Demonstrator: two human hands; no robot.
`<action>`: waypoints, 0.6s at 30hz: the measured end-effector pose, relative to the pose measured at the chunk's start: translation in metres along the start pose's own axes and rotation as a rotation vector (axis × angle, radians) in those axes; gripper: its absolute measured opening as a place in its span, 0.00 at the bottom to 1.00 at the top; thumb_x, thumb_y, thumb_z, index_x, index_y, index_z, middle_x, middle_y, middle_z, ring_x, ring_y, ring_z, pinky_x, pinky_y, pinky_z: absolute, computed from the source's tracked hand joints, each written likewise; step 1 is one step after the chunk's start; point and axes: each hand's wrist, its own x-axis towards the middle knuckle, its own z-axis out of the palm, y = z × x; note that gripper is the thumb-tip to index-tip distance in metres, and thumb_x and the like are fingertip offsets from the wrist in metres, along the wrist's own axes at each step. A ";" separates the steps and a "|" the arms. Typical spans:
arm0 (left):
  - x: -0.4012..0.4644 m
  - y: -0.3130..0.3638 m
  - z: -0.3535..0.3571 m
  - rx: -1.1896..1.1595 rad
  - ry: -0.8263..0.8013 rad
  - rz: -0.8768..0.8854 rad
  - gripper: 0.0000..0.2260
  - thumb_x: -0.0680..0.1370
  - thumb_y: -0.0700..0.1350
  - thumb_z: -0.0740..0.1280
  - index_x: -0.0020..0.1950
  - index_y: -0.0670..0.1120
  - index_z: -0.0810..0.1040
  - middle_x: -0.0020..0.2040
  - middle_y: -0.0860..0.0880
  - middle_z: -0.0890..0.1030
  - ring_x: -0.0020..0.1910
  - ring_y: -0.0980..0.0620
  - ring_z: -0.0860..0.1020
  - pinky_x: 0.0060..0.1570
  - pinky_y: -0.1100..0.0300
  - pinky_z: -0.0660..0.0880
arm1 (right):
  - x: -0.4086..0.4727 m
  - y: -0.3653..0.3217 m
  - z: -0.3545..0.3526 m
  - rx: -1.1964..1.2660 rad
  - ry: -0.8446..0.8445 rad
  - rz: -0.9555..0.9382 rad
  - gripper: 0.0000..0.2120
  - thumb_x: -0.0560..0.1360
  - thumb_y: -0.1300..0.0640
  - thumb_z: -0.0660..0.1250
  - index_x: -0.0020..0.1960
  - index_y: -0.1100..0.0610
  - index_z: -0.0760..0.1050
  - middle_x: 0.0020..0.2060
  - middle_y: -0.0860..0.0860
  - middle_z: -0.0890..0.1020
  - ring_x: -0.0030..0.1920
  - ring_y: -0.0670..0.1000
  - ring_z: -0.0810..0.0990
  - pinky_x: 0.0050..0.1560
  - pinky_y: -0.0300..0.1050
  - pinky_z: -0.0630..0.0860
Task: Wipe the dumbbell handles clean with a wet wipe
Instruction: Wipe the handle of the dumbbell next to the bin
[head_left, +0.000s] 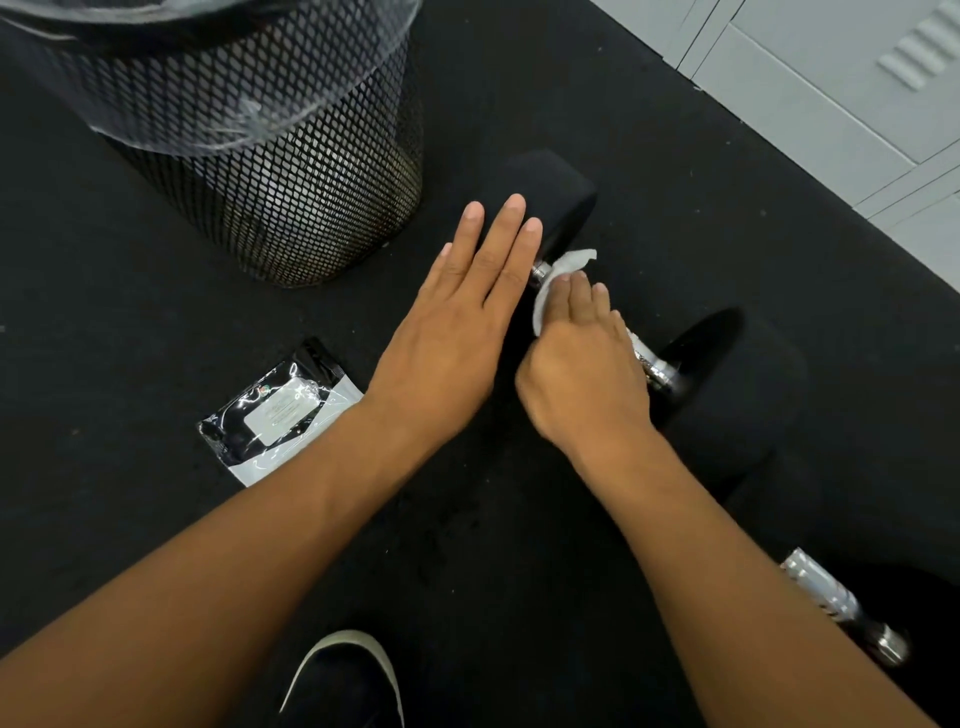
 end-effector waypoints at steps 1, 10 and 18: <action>-0.001 -0.001 0.000 0.005 0.000 0.001 0.36 0.77 0.30 0.55 0.83 0.42 0.47 0.84 0.45 0.44 0.82 0.42 0.41 0.81 0.48 0.46 | 0.000 0.000 0.000 -0.022 -0.004 -0.003 0.35 0.80 0.57 0.58 0.82 0.65 0.48 0.81 0.62 0.54 0.82 0.62 0.52 0.81 0.57 0.54; 0.000 0.001 -0.002 0.021 -0.001 0.010 0.41 0.72 0.26 0.56 0.83 0.42 0.46 0.84 0.45 0.44 0.82 0.42 0.41 0.81 0.46 0.50 | 0.050 0.003 -0.031 0.242 -0.054 0.115 0.09 0.80 0.58 0.57 0.54 0.57 0.75 0.50 0.55 0.80 0.40 0.52 0.75 0.45 0.49 0.71; -0.003 -0.001 -0.001 0.027 0.015 0.018 0.40 0.74 0.25 0.56 0.83 0.42 0.47 0.84 0.44 0.45 0.82 0.42 0.41 0.81 0.46 0.50 | 0.009 0.008 -0.008 0.090 0.095 0.072 0.24 0.78 0.59 0.58 0.73 0.65 0.66 0.65 0.60 0.75 0.66 0.61 0.73 0.67 0.57 0.71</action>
